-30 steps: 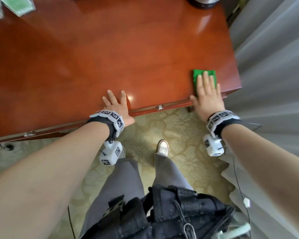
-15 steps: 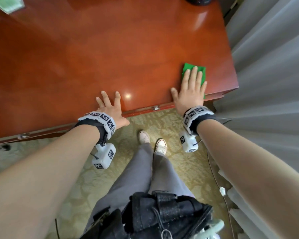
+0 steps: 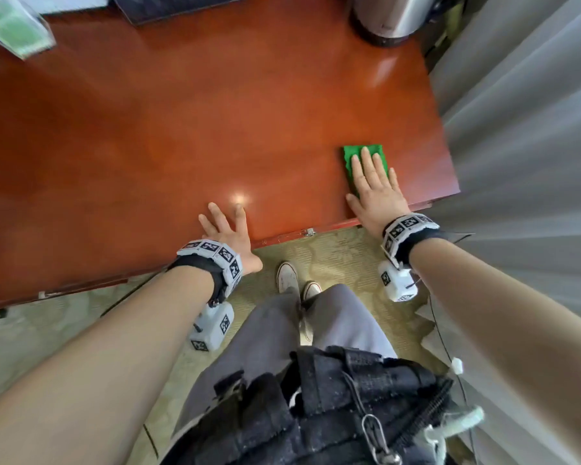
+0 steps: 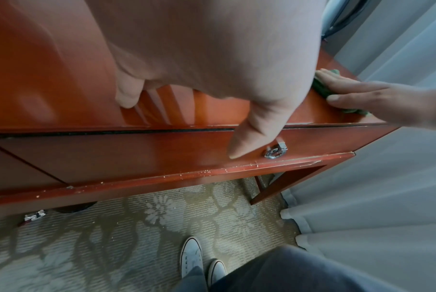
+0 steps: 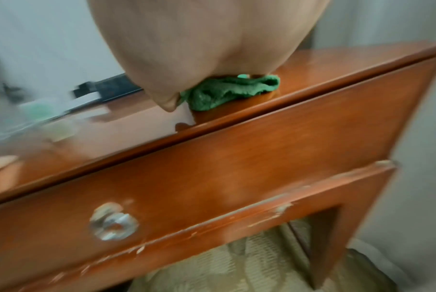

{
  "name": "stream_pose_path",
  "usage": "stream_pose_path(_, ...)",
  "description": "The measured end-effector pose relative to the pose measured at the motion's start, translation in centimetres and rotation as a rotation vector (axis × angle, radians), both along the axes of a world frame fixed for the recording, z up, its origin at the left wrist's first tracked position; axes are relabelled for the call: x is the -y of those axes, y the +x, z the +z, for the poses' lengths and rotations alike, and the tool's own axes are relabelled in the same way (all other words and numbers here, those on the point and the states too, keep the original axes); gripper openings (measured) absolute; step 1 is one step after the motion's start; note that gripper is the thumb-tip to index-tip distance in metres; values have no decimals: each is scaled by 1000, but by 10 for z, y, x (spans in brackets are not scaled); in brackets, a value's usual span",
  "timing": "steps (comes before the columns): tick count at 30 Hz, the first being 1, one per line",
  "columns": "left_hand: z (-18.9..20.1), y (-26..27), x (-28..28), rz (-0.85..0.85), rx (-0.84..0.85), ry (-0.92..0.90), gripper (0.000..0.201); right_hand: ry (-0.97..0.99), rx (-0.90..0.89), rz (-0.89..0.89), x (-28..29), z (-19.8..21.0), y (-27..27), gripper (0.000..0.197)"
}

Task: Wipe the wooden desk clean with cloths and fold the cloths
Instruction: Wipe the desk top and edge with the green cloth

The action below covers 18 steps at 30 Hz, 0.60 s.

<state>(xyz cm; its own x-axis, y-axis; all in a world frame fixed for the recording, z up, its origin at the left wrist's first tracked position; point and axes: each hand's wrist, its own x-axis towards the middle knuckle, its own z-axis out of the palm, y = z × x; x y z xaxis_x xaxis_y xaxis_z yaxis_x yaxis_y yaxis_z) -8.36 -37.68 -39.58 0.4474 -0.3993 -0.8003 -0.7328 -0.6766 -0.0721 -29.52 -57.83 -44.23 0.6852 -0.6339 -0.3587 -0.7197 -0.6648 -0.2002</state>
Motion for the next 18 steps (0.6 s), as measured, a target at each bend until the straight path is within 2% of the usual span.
stream_pose_path(3,1,-1,2,6,-10,-1,121,-8,-17,-237,29,3,-33,71)
stream_pose_path(6,1,-4,2,-6,9,0,120,24,-31,-354,44,8,-41,73)
stream_pose_path(10,-3,-5,2,5,43,-32,118,-7,-11,-517,40,4,-15,80)
stream_pose_path(12,-4,-6,0,40,47,-76,114,-13,-12,-539,32,4,4,81)
stream_pose_path(15,-4,-10,1,138,77,-158,104,2,-12,-332,17,6,23,80)
stream_pose_path(18,-6,-15,10,231,142,-210,92,24,2,74,-8,4,37,79)
